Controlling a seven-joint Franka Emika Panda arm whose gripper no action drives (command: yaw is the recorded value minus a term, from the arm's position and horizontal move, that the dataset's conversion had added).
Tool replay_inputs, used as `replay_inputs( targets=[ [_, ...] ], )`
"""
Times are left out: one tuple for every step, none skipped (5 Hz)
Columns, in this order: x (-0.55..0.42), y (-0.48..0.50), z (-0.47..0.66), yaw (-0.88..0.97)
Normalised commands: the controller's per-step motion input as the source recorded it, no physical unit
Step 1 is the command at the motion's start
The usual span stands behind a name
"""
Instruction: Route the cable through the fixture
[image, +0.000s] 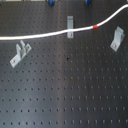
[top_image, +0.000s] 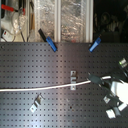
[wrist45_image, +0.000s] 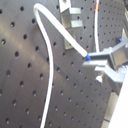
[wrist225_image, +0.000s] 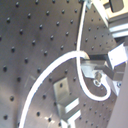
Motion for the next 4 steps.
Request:
replay_inputs(
  targets=[
    [-0.085,0.024,0.00,0.00],
    [-0.359,0.263,0.01,-0.10],
    [-0.564,0.481,0.10,-0.08],
    [-0.025,0.007,0.00,0.00]
  ],
)
